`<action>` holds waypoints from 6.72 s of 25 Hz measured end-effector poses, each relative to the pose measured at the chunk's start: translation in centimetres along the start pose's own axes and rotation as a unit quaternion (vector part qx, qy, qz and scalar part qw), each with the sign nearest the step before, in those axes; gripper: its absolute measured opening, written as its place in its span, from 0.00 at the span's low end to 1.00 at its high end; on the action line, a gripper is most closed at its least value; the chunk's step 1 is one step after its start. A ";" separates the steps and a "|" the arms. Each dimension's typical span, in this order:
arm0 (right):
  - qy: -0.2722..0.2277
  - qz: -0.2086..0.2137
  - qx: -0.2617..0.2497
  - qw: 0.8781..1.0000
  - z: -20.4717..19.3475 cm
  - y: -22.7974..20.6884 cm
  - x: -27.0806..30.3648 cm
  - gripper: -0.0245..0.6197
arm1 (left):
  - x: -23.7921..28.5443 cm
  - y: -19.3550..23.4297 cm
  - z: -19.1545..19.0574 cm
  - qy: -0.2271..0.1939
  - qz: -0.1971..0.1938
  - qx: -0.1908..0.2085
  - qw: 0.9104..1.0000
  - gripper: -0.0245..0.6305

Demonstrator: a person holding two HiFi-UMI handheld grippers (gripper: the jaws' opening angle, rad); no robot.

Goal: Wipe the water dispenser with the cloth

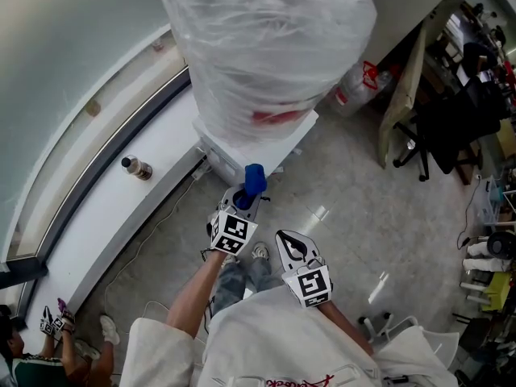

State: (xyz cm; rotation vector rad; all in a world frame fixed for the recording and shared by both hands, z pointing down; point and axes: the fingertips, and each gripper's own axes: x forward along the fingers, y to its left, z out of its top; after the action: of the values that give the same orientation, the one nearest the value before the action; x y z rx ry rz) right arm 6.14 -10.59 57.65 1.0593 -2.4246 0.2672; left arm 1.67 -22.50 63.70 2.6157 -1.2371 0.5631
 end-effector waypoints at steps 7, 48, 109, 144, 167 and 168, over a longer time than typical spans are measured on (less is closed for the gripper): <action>0.005 0.002 0.000 1.000 0.0 0.1 0.9 0.06 | -2.9 8.3 -1.5 -0.008 0.072 -0.039 0.997 0.13; 0.027 0.012 -0.006 1.000 -1.3 0.8 0.6 0.06 | 1.2 2.0 -5.0 0.033 0.015 -0.022 0.999 0.13; 0.047 0.008 0.012 0.999 -3.4 0.0 -0.1 0.06 | 3.0 -0.1 -7.9 0.077 -0.003 -0.024 0.997 0.13; 0.070 0.007 0.013 0.997 -3.3 -1.9 2.3 0.06 | 3.3 23.7 -10.3 0.139 0.131 -0.033 0.981 0.13; 0.055 0.015 0.012 0.998 -4.9 0.7 -0.7 0.06 | 3.9 1.5 -10.6 0.107 -0.004 -0.003 0.994 0.13; 0.055 0.015 0.012 0.998 -5.0 0.8 -0.9 0.06 | 3.9 0.6 -10.5 0.106 -0.008 -0.002 0.994 0.13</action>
State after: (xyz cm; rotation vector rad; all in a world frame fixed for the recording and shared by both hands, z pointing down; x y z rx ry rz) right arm 7.86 -7.66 61.56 0.9926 -2.3464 0.3571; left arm 0.78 -22.23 74.86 2.4825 -1.1479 0.8092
